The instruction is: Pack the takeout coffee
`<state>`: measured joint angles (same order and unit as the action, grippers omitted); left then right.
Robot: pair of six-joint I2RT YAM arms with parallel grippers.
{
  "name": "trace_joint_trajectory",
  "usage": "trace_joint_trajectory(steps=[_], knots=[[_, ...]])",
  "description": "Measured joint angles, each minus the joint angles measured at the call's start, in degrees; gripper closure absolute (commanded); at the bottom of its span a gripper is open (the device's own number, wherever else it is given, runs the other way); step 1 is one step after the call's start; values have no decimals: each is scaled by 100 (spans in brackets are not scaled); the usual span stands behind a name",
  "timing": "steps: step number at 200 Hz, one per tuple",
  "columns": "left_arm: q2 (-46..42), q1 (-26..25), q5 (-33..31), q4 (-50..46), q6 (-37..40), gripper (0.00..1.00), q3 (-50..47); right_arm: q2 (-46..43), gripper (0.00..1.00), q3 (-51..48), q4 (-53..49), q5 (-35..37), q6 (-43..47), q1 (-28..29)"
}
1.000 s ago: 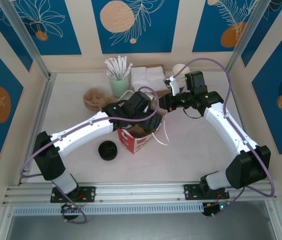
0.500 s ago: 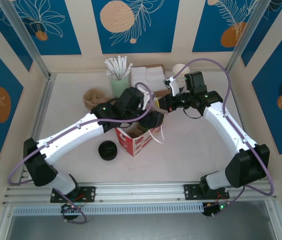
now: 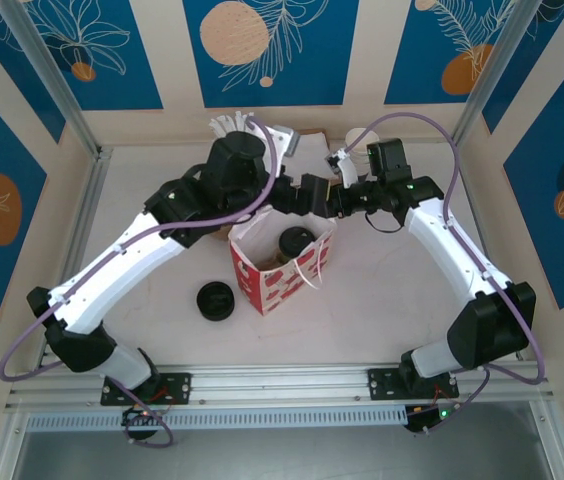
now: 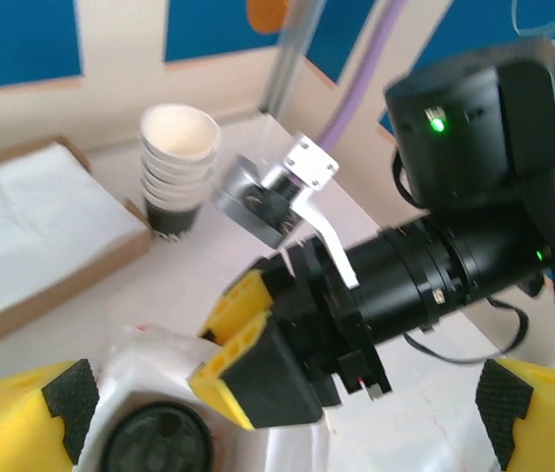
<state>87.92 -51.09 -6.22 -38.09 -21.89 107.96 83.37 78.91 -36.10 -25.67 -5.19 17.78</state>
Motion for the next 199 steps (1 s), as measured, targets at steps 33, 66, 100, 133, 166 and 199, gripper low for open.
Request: trace_joint_trajectory(steps=[33,66,100,133,166,199], knots=[[0,378,-658,-363,-7,1,136,50,41,566,-391,396,-330,9],[0,767,-1165,-824,-46,1,122,4,37,1401,-1165,1043,-1075,26],[-177,1152,-1073,-1108,-275,1,-402,-511,35,1320,-1810,1493,-2022,61],[-476,1399,-354,-1180,-595,2,-1316,-1287,35,695,-2006,1683,-2671,136],[-612,1405,634,-1095,-872,7,-1897,-1421,35,529,-1996,1799,-2896,133],[-811,1294,1449,-890,-1091,8,-2354,-1034,35,629,-1954,1709,-2907,-26]])
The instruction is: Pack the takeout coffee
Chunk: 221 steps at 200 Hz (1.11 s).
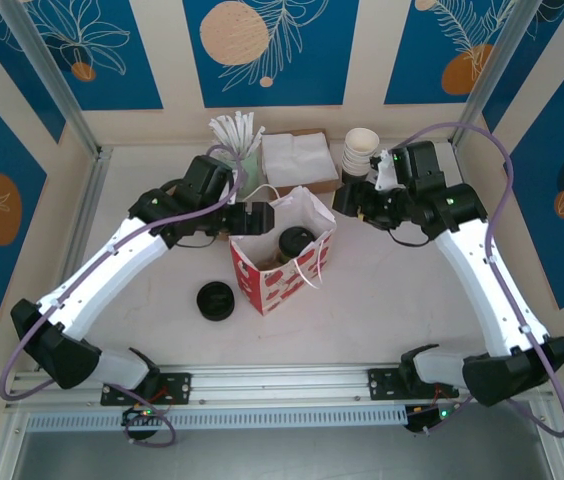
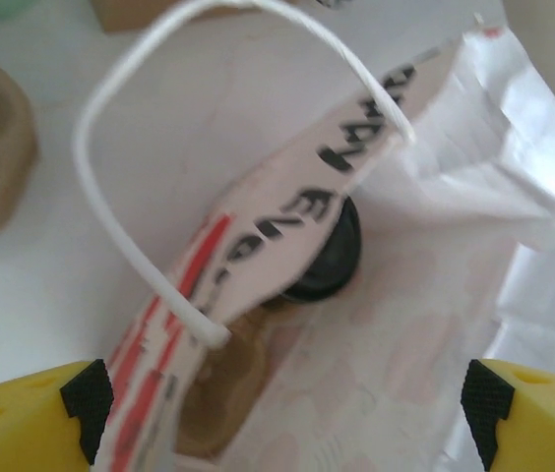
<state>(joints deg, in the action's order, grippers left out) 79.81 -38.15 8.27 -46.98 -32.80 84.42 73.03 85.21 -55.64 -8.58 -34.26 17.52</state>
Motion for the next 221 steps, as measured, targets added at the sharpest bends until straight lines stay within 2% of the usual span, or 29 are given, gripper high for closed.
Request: trace_joint_trajectory(steps=[66,90,120,153,191,221], knots=[[-170,-837,1043,461,-177,7,-205,981,35,474,332,-501,380,-367],[-79,-876,1381,503,-131,6,-199,1412,36,756,448,-699,588,-378],[-11,-874,1478,553,24,3,-131,2022,36,1156,529,-979,855,-361],[28,-669,1180,496,350,1,232,2339,36,1305,577,-1261,1152,-269],[90,98,286,605,621,1,610,2374,37,1305,754,-1676,1447,-179],[490,577,-107,850,732,1,1082,2404,38,1305,855,-1958,1725,-116]])
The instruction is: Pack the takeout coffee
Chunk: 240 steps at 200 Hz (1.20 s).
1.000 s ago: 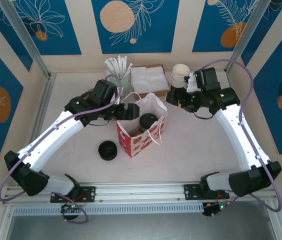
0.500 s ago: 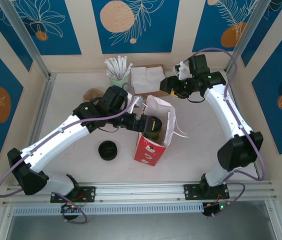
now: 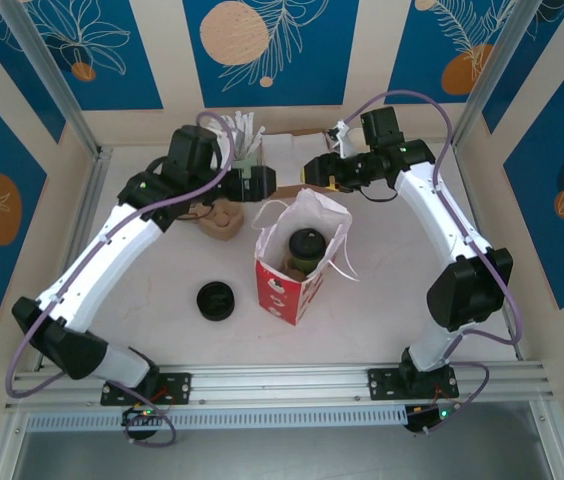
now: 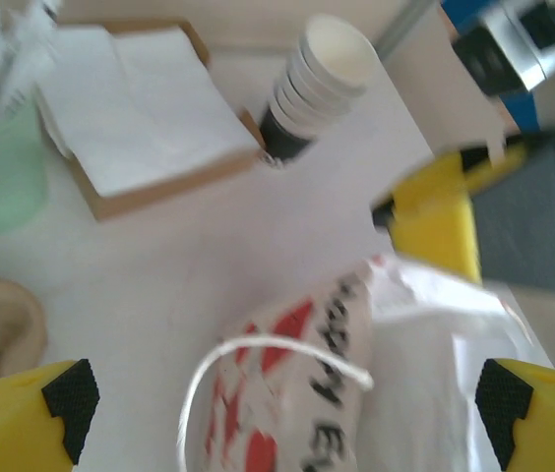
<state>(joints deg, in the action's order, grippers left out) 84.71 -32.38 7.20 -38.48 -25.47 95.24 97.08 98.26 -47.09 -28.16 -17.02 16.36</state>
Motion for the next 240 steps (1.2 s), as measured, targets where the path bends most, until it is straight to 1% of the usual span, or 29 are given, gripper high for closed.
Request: trace_joint_trajectory(steps=[31,61,90,127,144,167,199,218,228,240], knots=[[651,352,-208,103,57,1,514,205,39,17,33,-343,238,13],[1198,699,-350,109,57,1,968,573,40,254,17,-715,479,20],[1884,946,-796,-61,52,1,1834,750,40,420,22,-1117,612,59],[2439,1191,-1150,-166,-7,3,2544,769,40,527,-7,-1447,796,249],[2623,1285,-1246,-214,-42,6,2769,774,40,557,-42,-1480,859,380],[2800,1360,-1399,-339,-55,6,3027,774,40,566,-46,-1495,870,540],[3023,1401,-1696,-433,-52,9,3399,772,40,612,2,-1488,713,636],[3097,1436,-1843,-448,-48,14,3552,772,40,859,13,-1421,553,621],[3132,1458,-1912,-446,11,19,3626,772,40,1086,31,-1368,409,597],[3200,1484,-1932,-439,109,23,3759,772,40,1388,52,-1283,214,546]])
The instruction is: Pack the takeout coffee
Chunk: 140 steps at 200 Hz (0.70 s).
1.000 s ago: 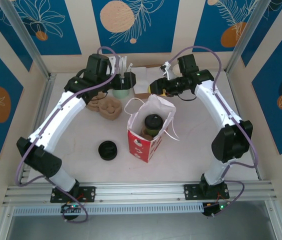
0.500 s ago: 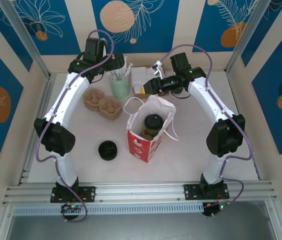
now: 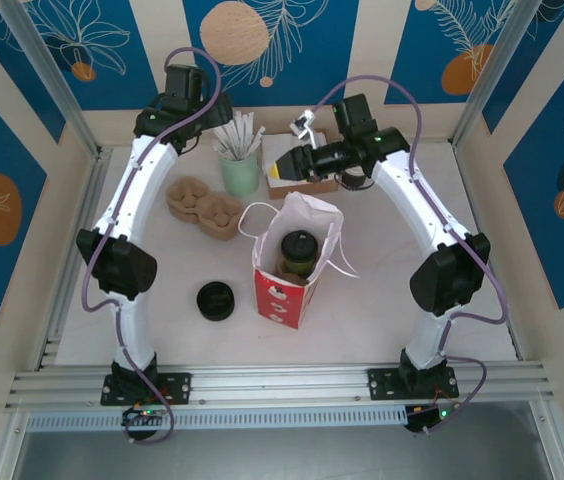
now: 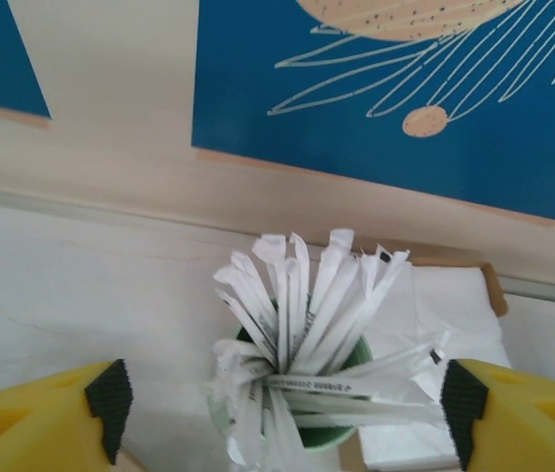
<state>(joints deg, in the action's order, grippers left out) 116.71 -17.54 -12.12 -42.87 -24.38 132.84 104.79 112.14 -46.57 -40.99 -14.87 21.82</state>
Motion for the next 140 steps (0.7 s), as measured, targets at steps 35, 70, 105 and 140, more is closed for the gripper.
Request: trace_joint_trajectory(steps=[35,70,105,140], knots=[[168,13,236,33,396,29,197,2,42,807,70,278,-527,-201],[192,-17,826,44,732,33,179,120,42,1587,-170,518,-1016,-393],[260,-101,1410,39,942,37,168,39,42,1613,-442,745,-1327,-468],[507,-157,1746,-7,1032,37,177,-568,42,702,-472,1237,-1652,-472]])
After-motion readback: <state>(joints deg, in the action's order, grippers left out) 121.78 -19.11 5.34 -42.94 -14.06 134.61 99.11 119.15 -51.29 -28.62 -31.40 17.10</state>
